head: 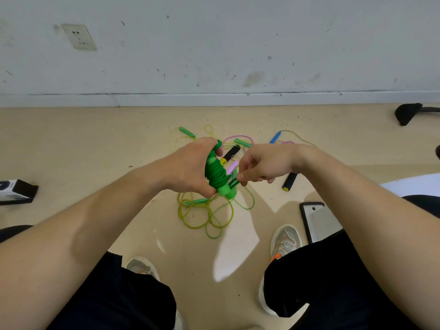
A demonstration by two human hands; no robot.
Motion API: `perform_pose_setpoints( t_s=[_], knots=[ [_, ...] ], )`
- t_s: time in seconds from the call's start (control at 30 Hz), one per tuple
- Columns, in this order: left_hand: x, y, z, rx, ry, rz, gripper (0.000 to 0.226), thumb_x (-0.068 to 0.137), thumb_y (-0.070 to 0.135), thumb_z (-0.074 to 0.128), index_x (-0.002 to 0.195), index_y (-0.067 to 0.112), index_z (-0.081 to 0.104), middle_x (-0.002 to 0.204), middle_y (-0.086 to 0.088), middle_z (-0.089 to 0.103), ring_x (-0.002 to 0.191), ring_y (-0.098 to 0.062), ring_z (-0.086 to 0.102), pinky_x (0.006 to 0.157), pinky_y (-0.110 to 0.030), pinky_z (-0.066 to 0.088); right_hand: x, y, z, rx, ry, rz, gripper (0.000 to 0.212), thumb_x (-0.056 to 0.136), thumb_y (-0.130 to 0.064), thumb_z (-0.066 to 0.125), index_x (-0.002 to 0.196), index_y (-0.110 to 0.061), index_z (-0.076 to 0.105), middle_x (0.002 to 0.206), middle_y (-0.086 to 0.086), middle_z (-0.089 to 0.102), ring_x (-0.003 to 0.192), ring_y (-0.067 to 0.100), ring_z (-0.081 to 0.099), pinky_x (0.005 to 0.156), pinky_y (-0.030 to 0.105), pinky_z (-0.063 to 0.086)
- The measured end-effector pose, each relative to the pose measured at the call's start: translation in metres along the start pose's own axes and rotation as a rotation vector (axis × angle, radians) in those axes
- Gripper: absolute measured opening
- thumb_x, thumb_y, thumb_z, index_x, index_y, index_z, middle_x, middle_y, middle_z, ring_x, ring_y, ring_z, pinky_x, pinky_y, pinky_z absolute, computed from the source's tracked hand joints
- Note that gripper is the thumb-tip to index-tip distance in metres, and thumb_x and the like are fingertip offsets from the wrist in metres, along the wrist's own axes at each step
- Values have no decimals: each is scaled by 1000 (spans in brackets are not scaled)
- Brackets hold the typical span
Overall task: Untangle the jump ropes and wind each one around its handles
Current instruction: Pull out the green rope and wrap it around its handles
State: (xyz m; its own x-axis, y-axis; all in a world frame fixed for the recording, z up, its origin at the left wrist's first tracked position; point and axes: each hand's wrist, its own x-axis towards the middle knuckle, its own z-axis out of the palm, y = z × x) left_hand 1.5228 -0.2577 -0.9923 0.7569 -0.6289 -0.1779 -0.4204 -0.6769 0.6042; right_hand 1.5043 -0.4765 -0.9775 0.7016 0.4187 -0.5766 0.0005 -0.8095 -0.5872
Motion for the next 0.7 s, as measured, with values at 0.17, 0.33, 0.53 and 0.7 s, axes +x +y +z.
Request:
perform_pose_setpoints(
  t_s=[0.17,0.33,0.53,0.7],
  knots=[
    [-5,8,7,219,-45,97,79,53,29,87,115,27,38,106,11,35,73,-5,48,67,-33,50,-5,4,-7,535,-171,46,14,98,-2,50,99,-12,61,64,3,50,46,10,32,42,19,28],
    [-6,10,2,287,14,124,82,54,29,86,121,23,39,110,8,35,74,-13,53,69,-43,52,-2,5,-3,915,-219,12,24,90,-5,47,87,-5,70,68,9,59,47,11,53,44,21,48],
    [-6,3,-5,77,185,158,81,52,24,89,117,27,41,108,10,39,91,-9,54,69,-29,52,5,10,-6,1413,-294,-190,43,66,-17,52,95,7,73,90,30,71,75,36,73,69,41,62],
    [-5,-4,-15,-24,293,151,84,54,26,92,122,19,45,113,5,42,100,-9,52,76,-28,52,12,1,5,1606,-186,-413,43,54,-5,67,95,3,75,90,26,73,78,34,75,69,40,62]
  ],
)
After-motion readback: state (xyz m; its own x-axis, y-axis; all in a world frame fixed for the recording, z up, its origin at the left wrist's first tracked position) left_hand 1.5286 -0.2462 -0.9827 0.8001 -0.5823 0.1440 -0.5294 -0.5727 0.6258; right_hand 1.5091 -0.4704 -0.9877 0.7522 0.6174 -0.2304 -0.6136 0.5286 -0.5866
